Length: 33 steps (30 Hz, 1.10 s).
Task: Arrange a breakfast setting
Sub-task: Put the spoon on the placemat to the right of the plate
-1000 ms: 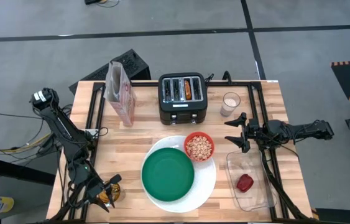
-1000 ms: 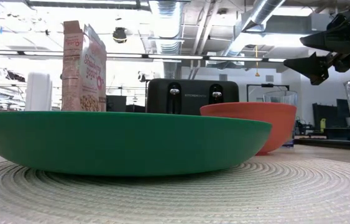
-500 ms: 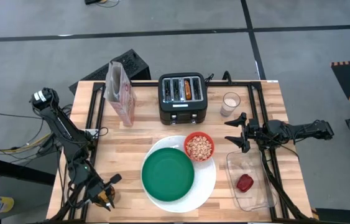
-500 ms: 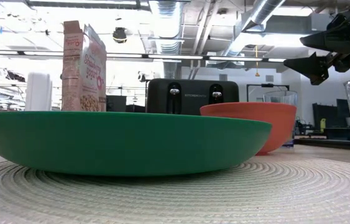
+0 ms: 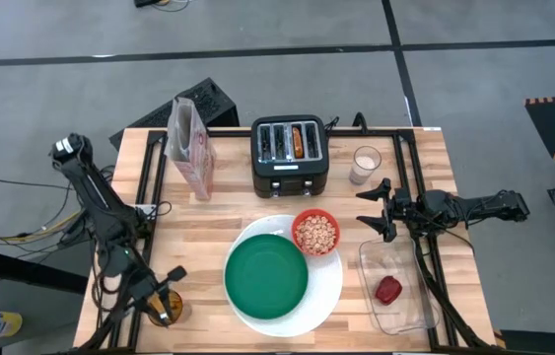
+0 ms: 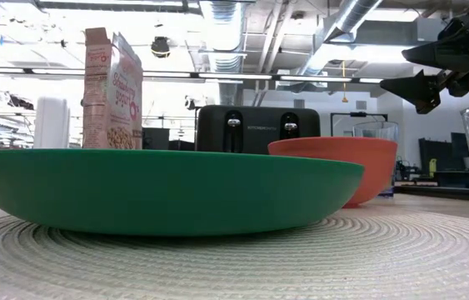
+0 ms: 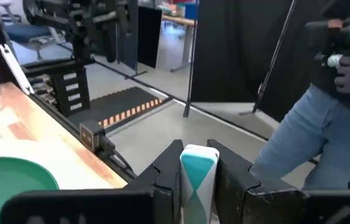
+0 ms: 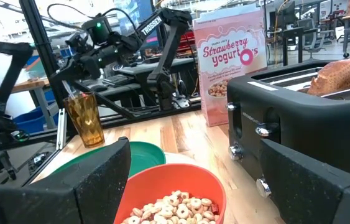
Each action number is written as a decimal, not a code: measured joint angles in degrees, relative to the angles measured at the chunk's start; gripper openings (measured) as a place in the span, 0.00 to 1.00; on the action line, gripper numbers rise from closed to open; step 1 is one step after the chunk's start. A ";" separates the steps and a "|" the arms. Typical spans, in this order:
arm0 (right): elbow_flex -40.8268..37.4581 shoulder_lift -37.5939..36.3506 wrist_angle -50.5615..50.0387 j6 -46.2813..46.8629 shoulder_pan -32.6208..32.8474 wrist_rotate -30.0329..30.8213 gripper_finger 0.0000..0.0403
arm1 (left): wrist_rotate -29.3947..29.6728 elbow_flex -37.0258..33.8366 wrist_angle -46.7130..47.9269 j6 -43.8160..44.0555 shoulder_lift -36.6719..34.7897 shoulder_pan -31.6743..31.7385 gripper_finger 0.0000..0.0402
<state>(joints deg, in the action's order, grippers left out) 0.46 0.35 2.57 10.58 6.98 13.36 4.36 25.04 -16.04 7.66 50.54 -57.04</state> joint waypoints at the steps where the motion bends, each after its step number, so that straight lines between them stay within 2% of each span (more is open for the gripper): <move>1: 0.01 -0.01 0.00 -0.01 -0.01 0.00 0.92 | 0.04 0.18 1.02 0.01 -1.21 0.01 0.12; 9: 0.01 0.00 0.00 -0.01 -0.01 0.00 0.92 | 2.18 7.57 15.15 -2.57 -8.56 0.00 0.11; 17: -0.01 0.00 0.00 0.01 -0.01 0.00 0.92 | 5.15 18.00 27.48 -3.83 -9.22 0.02 0.12; 23: -0.01 0.01 0.00 -0.01 -0.02 0.00 0.92 | 5.55 22.88 28.60 -4.34 -9.20 0.02 0.12; 28: 0.00 -0.01 0.00 0.01 -0.01 -0.01 0.92 | 5.62 24.69 27.46 -10.71 -9.22 0.02 0.12; 33: 0.00 0.00 0.00 -0.01 0.00 0.00 0.92 | 9.01 24.70 23.59 -15.48 -9.18 0.02 0.12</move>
<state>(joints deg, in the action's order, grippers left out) 0.46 0.35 2.57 10.57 6.98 13.37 13.37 49.74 7.55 -7.82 41.36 -57.01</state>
